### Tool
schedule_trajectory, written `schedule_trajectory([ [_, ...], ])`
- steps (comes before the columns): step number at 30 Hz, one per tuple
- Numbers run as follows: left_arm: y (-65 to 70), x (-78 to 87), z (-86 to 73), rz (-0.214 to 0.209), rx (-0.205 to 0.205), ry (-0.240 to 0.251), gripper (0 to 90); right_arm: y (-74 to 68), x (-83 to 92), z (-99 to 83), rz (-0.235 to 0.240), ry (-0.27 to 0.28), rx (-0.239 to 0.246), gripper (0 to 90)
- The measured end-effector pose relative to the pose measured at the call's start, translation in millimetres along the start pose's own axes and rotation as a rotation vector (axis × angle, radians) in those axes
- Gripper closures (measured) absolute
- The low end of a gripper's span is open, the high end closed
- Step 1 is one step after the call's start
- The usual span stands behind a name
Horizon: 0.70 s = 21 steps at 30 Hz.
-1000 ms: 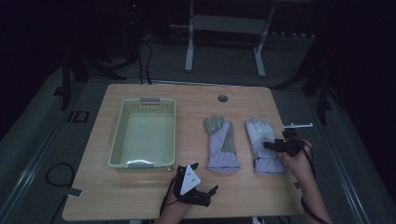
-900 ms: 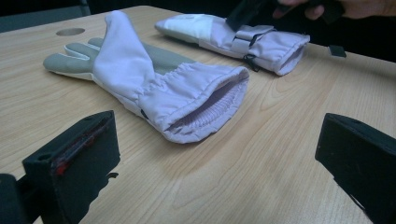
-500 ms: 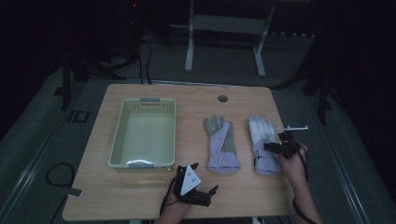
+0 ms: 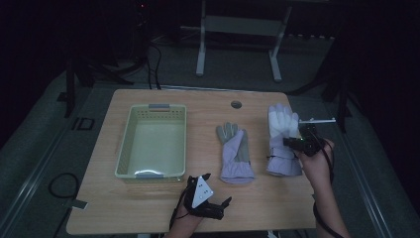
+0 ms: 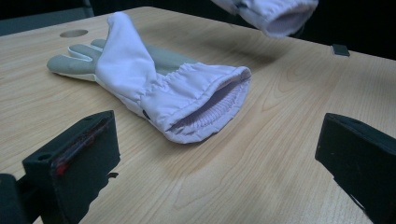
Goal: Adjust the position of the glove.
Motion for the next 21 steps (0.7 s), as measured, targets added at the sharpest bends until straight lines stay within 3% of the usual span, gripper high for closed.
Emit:
schedule_trajectory([
  [11, 0.8, 0.1, 0.0, 0.003, -0.007, 0.003, 0.0, -55.2, 26.4, 25.0, 0.072, 0.047, -0.005, 77.6],
  [16, 1.1, 0.3, 0.0, 0.004, -0.011, 0.003, 0.0, -87.3, 20.6, 29.8, 0.095, 0.034, 0.019, 77.4],
  [17, 1.1, 0.3, 0.0, 0.004, -0.011, 0.003, 0.0, -87.3, 20.6, 29.8, 0.095, 0.034, 0.019, 77.4],
  [21, 1.5, 0.2, -0.1, 0.005, -0.012, 0.005, 0.0, -113.2, 6.9, 29.0, 0.13, 0.015, 0.038, 77.2],
])
Point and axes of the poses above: each handheld gripper's, and its own axes: x roughly backward along the jaws, z roughly out of its top, y roughly to its right, the point moved 2 cm from there along -x, roughly forward along the jaws, and after that the axes turned 12 degrees about -y, right-handed, at the moved point
